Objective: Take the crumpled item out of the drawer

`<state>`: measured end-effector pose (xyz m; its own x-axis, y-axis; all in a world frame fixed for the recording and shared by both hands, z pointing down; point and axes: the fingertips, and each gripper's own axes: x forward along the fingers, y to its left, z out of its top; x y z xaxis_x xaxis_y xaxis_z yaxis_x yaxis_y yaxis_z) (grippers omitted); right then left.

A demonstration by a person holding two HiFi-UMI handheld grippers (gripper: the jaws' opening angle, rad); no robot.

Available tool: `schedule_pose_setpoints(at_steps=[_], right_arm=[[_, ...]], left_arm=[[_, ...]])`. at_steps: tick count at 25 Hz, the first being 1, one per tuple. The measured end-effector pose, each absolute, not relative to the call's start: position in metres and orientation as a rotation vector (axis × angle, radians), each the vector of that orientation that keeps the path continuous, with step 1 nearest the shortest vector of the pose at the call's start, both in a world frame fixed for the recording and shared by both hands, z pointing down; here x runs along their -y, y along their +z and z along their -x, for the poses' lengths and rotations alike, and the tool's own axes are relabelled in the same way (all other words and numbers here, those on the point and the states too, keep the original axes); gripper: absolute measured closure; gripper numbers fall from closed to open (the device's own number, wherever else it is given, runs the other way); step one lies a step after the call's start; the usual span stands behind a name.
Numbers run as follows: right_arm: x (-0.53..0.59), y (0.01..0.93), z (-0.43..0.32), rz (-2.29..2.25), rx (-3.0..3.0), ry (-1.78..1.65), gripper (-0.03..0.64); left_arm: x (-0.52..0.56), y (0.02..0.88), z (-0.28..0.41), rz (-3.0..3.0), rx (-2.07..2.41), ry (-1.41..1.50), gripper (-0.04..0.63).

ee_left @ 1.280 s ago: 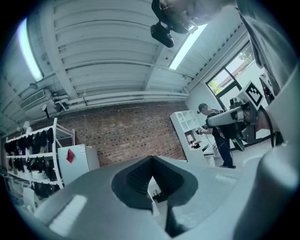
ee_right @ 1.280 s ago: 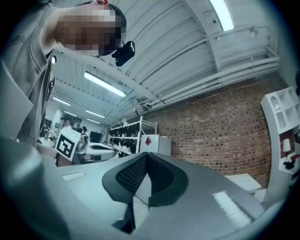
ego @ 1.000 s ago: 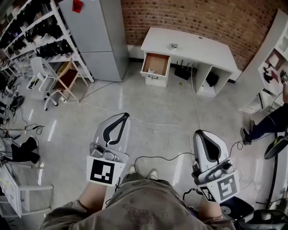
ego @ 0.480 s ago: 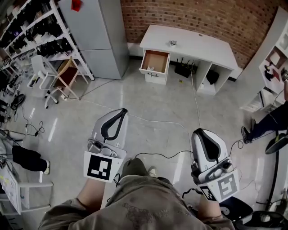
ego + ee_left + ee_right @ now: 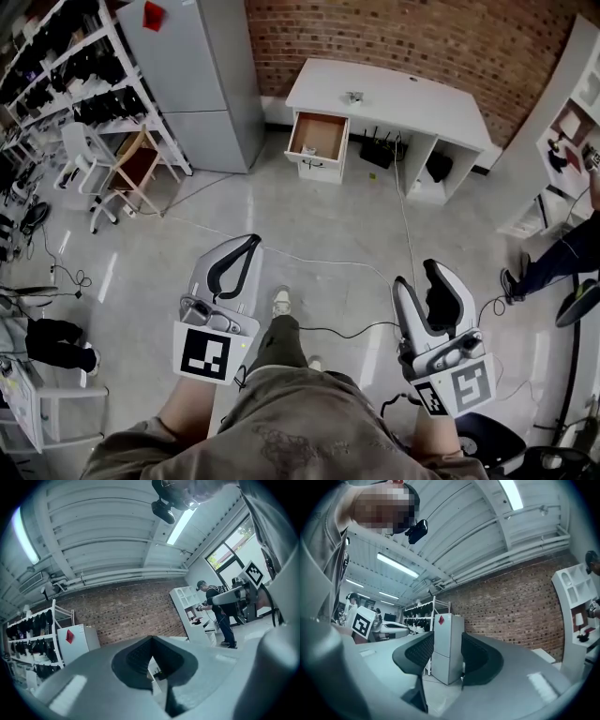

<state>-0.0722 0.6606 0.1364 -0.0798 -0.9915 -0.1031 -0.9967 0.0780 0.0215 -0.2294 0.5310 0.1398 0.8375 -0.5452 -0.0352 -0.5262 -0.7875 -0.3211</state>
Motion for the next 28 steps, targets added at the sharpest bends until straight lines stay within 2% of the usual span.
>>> schedule_pose_setpoints(at_steps=[13, 28], right_arm=[[-0.569, 0.162, 0.063, 2.037, -2.378, 0.027, 0.407], [-0.362, 0.176, 0.029, 2.113, -2.370, -0.140, 0.405]], left_arm=[[-0.456, 0.164, 0.195, 2.628, -0.675, -0.218, 0.595], [-0.246, 0.184, 0.146, 2.645, -0.591, -0.273, 0.594]])
